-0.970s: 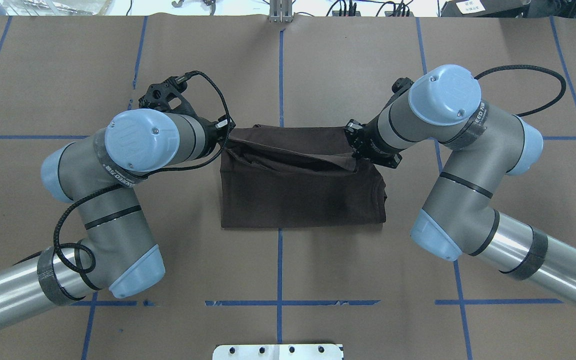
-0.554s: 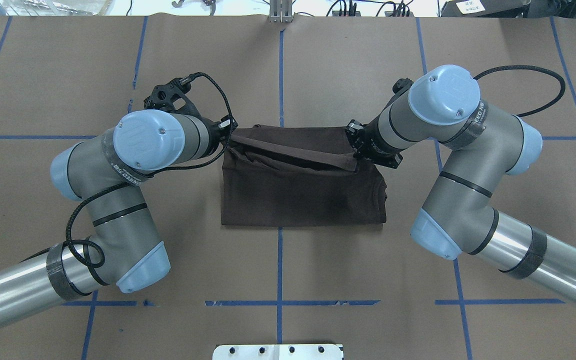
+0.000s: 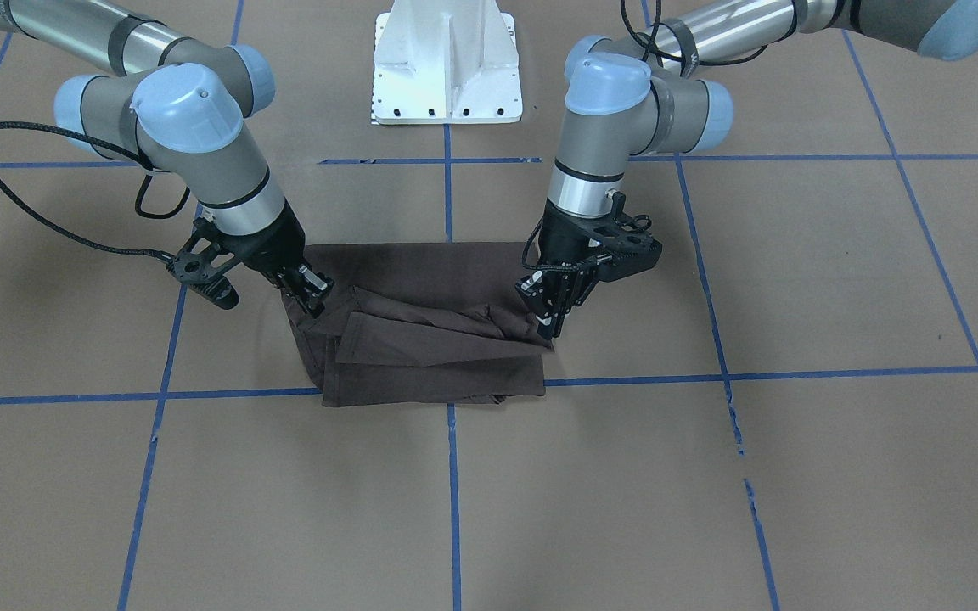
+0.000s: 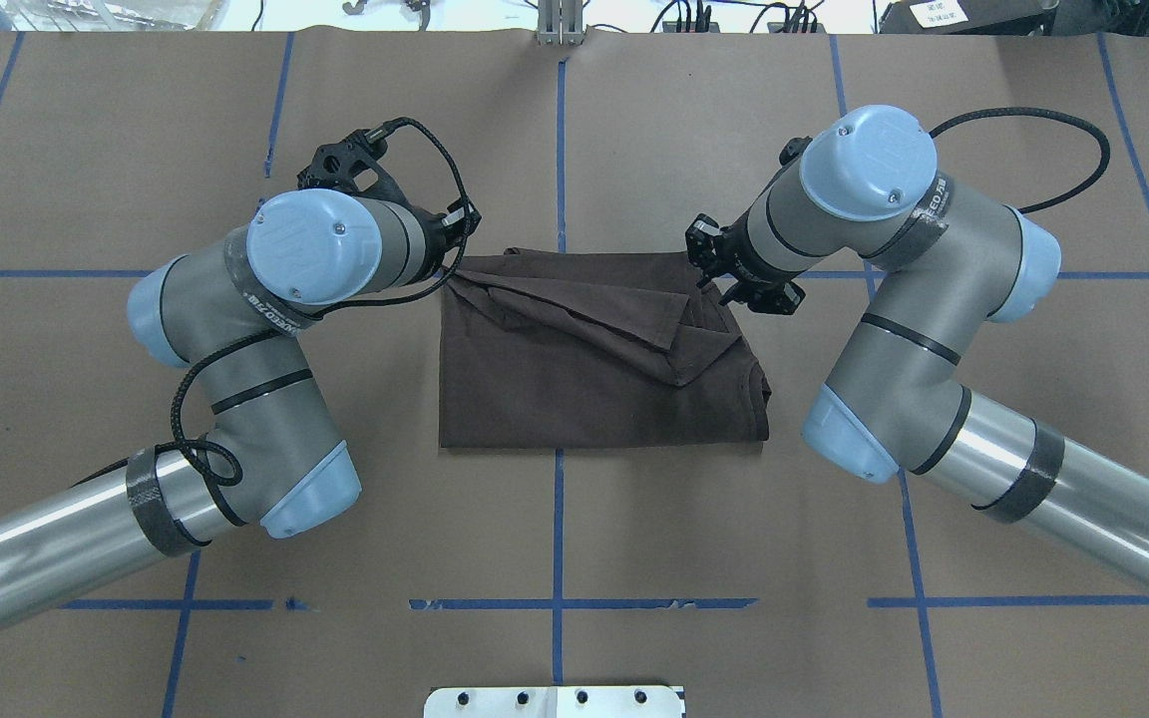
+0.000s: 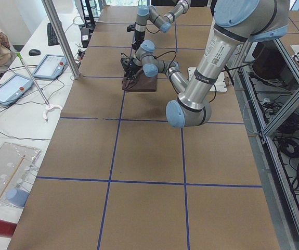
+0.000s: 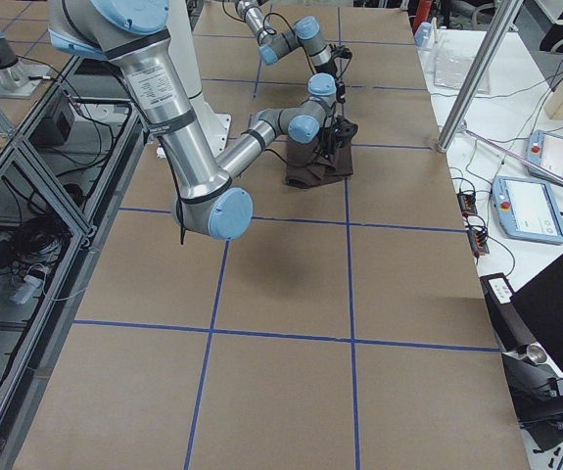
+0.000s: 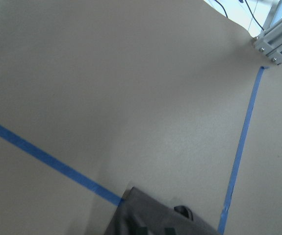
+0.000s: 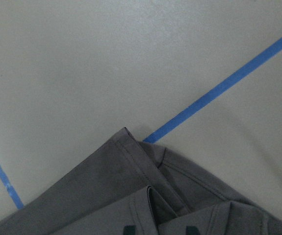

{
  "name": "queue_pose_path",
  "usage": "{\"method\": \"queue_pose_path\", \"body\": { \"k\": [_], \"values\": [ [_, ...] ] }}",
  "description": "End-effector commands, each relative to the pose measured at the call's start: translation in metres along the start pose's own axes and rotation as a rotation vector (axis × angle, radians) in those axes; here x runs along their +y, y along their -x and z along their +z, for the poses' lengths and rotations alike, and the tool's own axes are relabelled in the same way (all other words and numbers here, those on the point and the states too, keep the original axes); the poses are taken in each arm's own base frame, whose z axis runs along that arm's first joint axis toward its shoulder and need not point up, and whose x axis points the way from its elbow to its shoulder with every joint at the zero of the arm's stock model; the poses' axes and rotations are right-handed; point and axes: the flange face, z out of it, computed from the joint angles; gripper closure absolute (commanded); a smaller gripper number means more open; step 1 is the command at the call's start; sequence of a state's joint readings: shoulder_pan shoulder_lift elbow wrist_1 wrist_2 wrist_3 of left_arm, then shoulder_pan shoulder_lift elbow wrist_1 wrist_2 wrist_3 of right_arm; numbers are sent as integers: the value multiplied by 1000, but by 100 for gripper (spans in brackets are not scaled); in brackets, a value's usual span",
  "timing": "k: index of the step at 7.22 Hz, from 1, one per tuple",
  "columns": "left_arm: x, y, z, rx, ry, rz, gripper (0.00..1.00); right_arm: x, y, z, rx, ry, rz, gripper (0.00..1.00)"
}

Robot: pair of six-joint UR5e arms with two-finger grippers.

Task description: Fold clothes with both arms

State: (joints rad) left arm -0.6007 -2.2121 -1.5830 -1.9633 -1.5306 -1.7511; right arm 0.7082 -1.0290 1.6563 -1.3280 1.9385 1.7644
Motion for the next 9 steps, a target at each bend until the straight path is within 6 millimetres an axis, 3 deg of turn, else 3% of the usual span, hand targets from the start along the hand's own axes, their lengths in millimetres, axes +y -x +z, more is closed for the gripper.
{"method": "queue_pose_path", "body": {
  "k": [1, 2, 3, 4, 5, 7, 8, 9],
  "values": [
    [-4, -5, -1, 6, 0, -8, 33, -5, 10, -11, -14, 36, 8, 19],
    [-5, -3, -4, 9, 1, -8, 33, -3, 10, -13, -17, 44, 9, 19],
    [-5, -8, -21, 40, 7, -10, 33, -2, 10, -14, -20, 46, 11, 21],
    [-8, -1, -36, 60, 11, -11, 36, 14, 5, -18, -28, 63, -2, 44],
    [-9, 10, -63, 89, 66, -10, 43, 59, 2, -4, -13, 105, -21, 99],
    [-29, 21, -114, 148, 114, -14, 44, 126, 1, 23, -8, 90, -92, 100],
    [-29, 24, -118, 151, 116, -16, 44, 139, 1, 33, -4, 67, -109, 100],
    [-29, 24, -120, 153, 117, -17, 44, 144, 21, 45, 5, 61, -111, 100]
  ]
}}
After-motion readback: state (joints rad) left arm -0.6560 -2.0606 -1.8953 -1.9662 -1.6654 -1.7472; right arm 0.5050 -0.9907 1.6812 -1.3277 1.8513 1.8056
